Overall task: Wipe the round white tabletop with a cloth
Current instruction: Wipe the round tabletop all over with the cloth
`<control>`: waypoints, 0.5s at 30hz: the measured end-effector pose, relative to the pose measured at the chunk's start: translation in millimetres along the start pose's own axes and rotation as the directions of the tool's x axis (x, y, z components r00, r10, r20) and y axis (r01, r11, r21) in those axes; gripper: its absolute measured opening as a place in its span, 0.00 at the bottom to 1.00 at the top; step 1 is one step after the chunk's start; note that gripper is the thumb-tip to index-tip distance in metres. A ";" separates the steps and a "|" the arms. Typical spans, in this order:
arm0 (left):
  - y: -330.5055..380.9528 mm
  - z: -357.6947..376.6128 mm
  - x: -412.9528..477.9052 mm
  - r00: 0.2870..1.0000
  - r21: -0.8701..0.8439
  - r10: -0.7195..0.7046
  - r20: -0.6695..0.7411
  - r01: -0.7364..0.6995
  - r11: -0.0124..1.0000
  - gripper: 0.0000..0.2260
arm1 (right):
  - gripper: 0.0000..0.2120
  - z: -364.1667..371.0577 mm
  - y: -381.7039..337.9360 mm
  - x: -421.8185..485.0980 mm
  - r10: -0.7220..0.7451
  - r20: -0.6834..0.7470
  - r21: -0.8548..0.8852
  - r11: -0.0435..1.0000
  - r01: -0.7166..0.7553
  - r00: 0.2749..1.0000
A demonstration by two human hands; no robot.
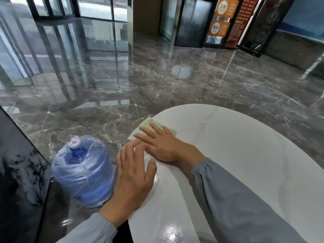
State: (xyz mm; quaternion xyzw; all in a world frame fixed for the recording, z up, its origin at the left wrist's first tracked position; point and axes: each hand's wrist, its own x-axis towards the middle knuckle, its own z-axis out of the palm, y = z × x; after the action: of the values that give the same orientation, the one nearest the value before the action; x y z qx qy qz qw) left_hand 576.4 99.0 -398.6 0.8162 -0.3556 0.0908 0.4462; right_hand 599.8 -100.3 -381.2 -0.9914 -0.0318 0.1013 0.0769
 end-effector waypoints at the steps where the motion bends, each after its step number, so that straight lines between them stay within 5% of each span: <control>1: 0.1 -0.4 -0.1 1.000 -0.019 0.005 -0.016 -0.005 1.000 0.12 | 0.26 2.2 -9.1 -13.6 -0.024 0.009 -0.009 1.000 0.024 1.000; 9: 2.2 -7.3 -5.9 0.996 -0.136 0.085 -0.021 -0.087 0.987 0.10 | 0.25 32.1 -81.7 -125.5 -0.014 -0.028 0.021 1.000 0.014 1.000; 11: 5.2 -10.6 -8.2 0.977 -0.098 0.192 0.097 -0.182 0.978 0.11 | 0.24 40.8 -98.1 -152.3 0.049 -0.039 0.012 0.999 -0.048 0.998; 15: 18.2 -12.7 -12.9 0.787 -0.042 0.446 0.426 -0.476 0.879 0.17 | 0.24 56.0 -114.1 -212.3 0.159 -0.035 0.055 0.986 -0.157 0.987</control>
State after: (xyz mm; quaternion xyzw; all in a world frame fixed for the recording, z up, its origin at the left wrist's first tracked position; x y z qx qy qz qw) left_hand 557.1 109.2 -385.1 0.7190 -0.6288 0.0296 0.2947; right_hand 375.3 3.6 -375.7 -0.9902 0.0508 0.0885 0.0950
